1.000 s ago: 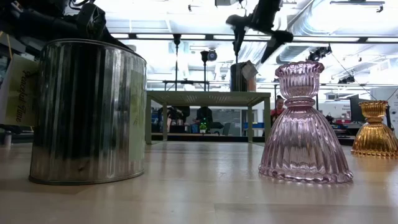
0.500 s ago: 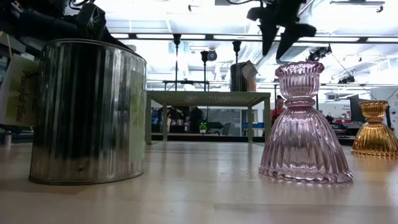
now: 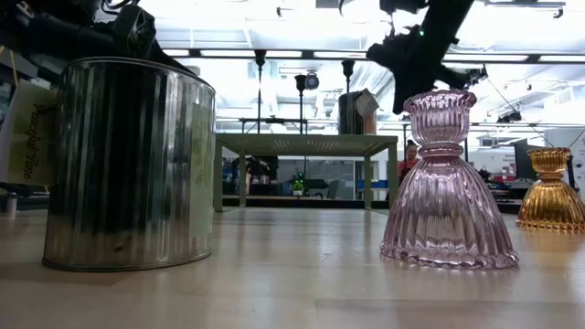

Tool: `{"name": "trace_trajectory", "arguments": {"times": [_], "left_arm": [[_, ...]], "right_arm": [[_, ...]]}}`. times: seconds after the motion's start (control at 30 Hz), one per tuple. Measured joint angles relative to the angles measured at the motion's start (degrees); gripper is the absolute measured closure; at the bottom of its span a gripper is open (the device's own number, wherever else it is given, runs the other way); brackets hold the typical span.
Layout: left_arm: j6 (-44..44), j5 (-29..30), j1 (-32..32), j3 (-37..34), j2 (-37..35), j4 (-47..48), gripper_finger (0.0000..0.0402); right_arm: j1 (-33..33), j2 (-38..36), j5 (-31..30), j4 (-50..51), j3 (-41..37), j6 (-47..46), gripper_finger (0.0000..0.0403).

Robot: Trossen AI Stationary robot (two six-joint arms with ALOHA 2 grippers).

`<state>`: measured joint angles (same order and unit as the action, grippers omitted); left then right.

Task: Pick & Place candle stick holders
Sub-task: Put the right scented candle on the shelf

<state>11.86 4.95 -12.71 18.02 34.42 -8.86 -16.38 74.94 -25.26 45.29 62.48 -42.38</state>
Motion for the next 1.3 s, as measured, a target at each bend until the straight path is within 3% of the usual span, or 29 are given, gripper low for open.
{"name": "trace_trajectory", "arguments": {"times": [0.23, 0.53, 1.3], "left_arm": [[0.01, 0.00, 0.00, 0.00, 0.00, 0.00, 0.0284], [0.01, 0.00, -0.01, 0.00, 0.01, 0.00, 0.0284], [0.00, 0.00, -0.02, 0.00, 0.00, 0.00, 0.0284]], "right_arm": [[0.00, -0.07, 0.05, -10.62, -5.25, 2.17, 0.0400], [-0.84, 0.46, -1.06, -15.96, -6.12, 3.69, 0.0400], [-2.35, 0.48, -2.82, -20.43, -6.12, 3.05, 0.0401]]}}
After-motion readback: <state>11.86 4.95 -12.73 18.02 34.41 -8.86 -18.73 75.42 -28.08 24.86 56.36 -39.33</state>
